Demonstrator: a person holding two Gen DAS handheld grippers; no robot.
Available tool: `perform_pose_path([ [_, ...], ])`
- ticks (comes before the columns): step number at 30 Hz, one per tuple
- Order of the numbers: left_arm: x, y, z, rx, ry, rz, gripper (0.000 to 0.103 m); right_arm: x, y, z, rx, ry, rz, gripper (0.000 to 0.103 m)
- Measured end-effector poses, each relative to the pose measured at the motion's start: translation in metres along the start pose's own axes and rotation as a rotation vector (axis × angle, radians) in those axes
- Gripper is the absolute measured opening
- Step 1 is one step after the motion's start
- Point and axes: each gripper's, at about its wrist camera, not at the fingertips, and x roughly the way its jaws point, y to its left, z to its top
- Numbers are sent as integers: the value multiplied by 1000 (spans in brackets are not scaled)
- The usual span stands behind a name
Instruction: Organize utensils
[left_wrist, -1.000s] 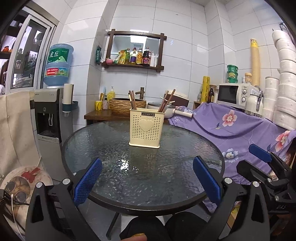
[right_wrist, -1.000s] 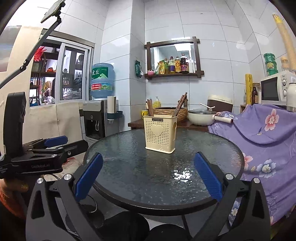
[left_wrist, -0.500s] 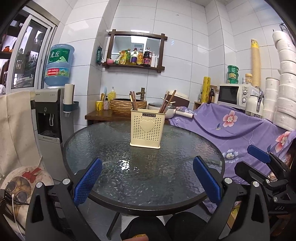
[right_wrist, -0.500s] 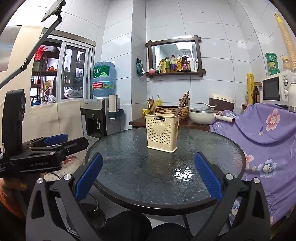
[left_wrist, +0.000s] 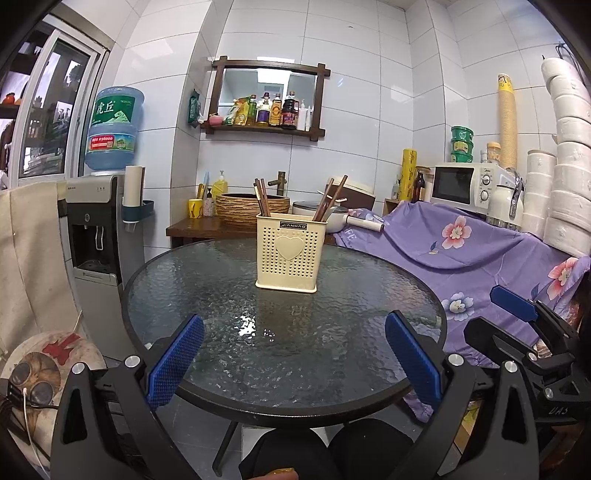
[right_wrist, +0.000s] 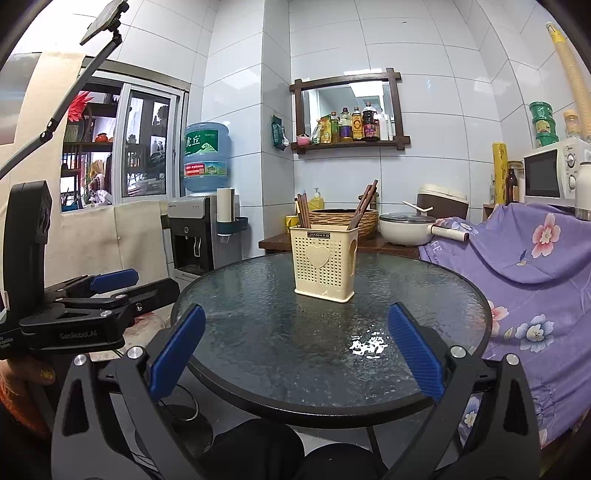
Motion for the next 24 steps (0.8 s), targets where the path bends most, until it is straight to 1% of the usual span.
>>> perform_pose_path([
  [17,0,2,-2,-8,-3,-6,97,1,-1,-1,-2,4,-1,97],
  [24,-1,0,-1,-8,-3,6,97,2,-2,-3,0,7,0,97],
])
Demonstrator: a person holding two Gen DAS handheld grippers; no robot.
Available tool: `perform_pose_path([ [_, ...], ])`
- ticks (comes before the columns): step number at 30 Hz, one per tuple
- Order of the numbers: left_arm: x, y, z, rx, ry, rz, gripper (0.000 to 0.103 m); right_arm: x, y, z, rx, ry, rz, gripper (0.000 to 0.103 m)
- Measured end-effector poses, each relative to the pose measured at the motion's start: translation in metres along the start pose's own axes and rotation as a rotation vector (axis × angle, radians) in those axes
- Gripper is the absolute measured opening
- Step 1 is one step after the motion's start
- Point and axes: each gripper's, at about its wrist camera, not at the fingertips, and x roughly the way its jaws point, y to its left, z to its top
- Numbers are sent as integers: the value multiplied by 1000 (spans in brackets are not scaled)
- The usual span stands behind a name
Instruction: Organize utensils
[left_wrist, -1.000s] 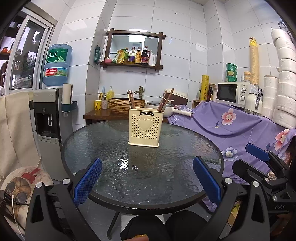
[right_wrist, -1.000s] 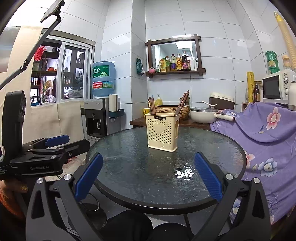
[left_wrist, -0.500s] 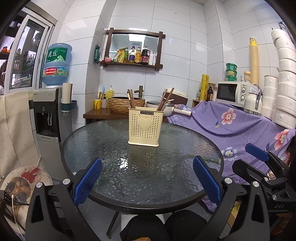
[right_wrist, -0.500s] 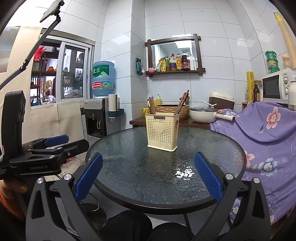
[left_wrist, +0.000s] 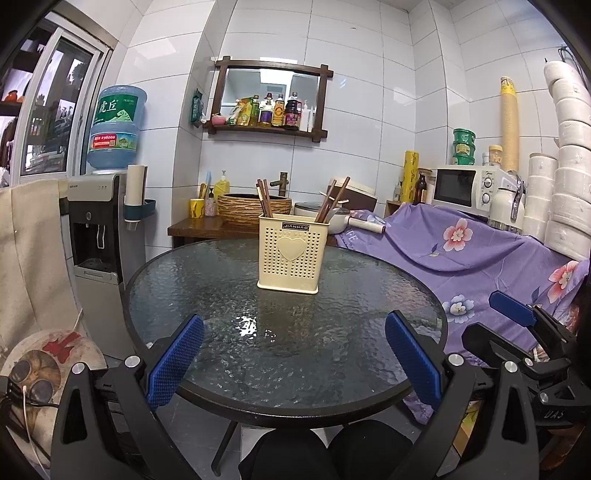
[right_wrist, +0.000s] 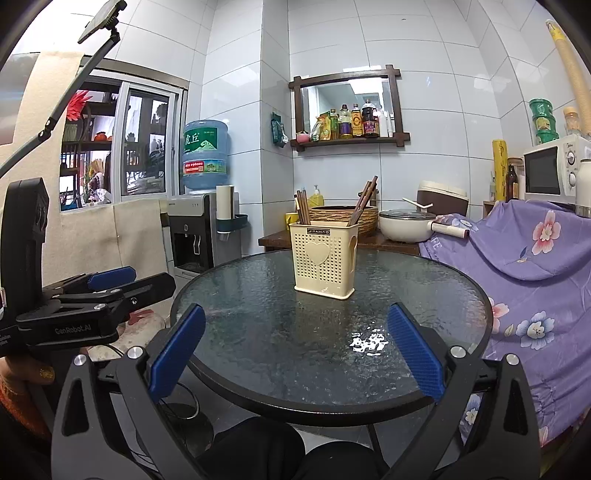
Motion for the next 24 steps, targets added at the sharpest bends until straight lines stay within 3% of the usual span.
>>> perform_pose_path([
  [24,2,0,1,5,15,12,97,1,0,-1,0,5,1,97],
])
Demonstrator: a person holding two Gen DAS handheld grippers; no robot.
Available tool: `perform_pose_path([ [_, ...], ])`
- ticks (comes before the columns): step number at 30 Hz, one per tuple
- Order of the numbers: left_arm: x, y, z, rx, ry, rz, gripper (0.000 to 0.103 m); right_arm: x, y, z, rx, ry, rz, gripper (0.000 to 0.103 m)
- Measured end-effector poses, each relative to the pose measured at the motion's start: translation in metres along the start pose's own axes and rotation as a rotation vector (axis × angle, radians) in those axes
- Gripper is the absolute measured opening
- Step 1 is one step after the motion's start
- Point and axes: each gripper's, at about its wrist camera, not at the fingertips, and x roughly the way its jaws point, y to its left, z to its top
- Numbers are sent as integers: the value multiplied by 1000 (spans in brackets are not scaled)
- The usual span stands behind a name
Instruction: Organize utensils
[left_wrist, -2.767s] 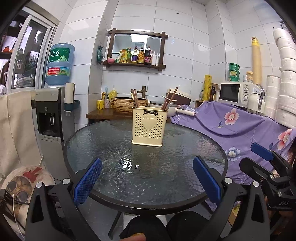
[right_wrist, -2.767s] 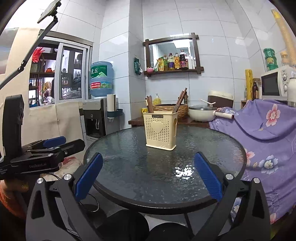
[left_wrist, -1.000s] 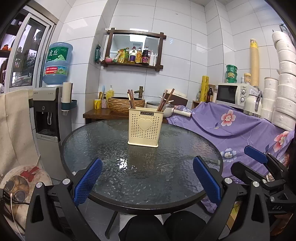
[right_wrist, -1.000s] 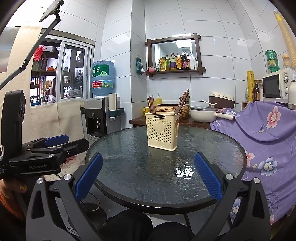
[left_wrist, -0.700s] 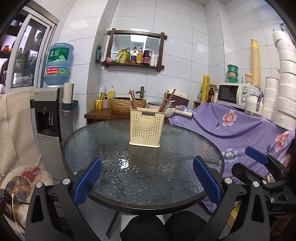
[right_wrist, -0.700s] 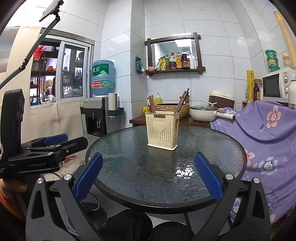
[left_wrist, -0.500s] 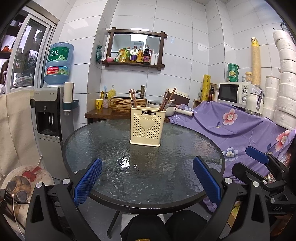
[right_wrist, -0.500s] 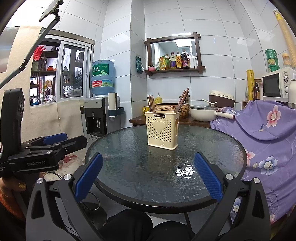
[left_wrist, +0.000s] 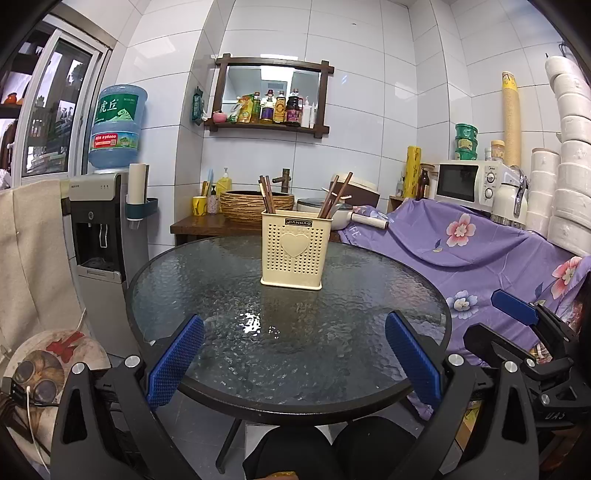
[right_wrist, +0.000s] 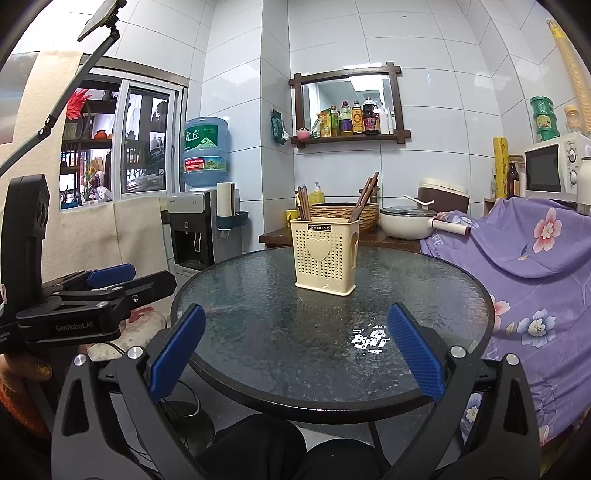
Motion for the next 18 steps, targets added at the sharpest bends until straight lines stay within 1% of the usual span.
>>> perform_pose_path([
  [10,1,2,-1,0,3,0,97,2,4,-8,-1,6,1,97],
  [18,1,2,-2,6,7,0,97,2,3,-7,0,7,1,97],
])
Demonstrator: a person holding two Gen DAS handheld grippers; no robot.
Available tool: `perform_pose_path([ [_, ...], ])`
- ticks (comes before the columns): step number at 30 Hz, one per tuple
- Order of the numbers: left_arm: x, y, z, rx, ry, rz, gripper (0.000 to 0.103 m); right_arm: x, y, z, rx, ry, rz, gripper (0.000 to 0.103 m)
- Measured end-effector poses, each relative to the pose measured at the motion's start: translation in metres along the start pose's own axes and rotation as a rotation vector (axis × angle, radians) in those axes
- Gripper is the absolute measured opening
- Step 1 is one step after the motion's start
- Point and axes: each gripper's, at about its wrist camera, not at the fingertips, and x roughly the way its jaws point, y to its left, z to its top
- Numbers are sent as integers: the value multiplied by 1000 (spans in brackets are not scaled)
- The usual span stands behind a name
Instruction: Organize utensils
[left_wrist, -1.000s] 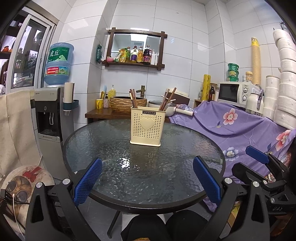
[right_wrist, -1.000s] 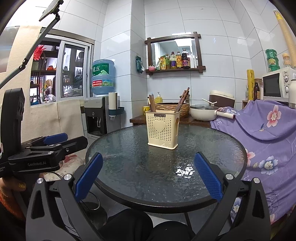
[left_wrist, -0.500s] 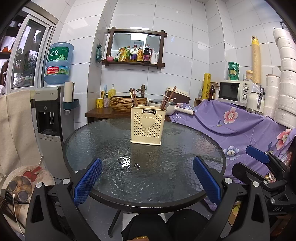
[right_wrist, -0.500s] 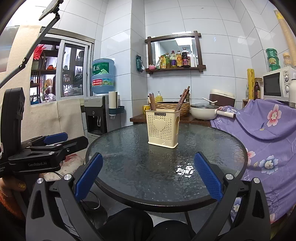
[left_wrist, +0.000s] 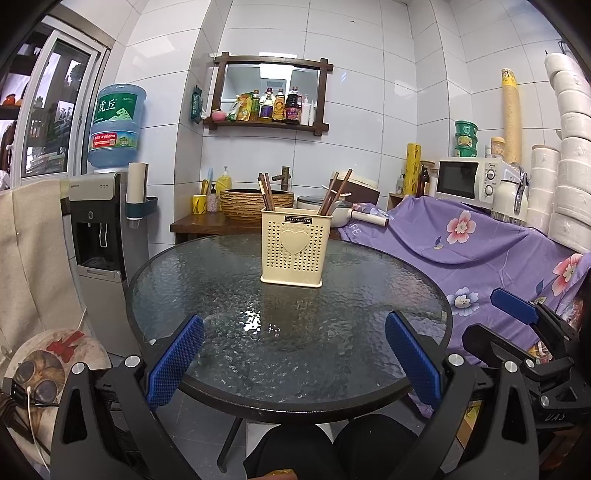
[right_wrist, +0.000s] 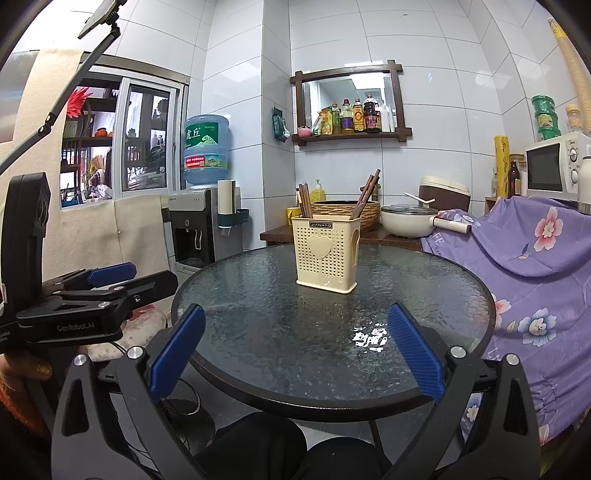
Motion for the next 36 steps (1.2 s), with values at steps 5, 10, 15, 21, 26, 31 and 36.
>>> perform_pose_path([
  [5,1,0,-1,4,1,1,97,0,2,-5,0,4,0,97],
  [10,2,0,-1,5,3,3,97,1,1,-5,1,3,0,97],
  [15,3,5,-3,6,12,7,97,2,1,-8,1,5,0,97],
  [21,7,8,-5,10,31,17,97,6,1,-14,9,25,1,97],
  [26,7,12,-6,6,35,17,97,9,0,-13,11,33,2,97],
  [31,7,15,-5,7,30,17,97,8,0,-12,10,34,2,97],
  [36,7,10,-4,15,36,22,97,8,-2,-10,10,34,-1,97],
])
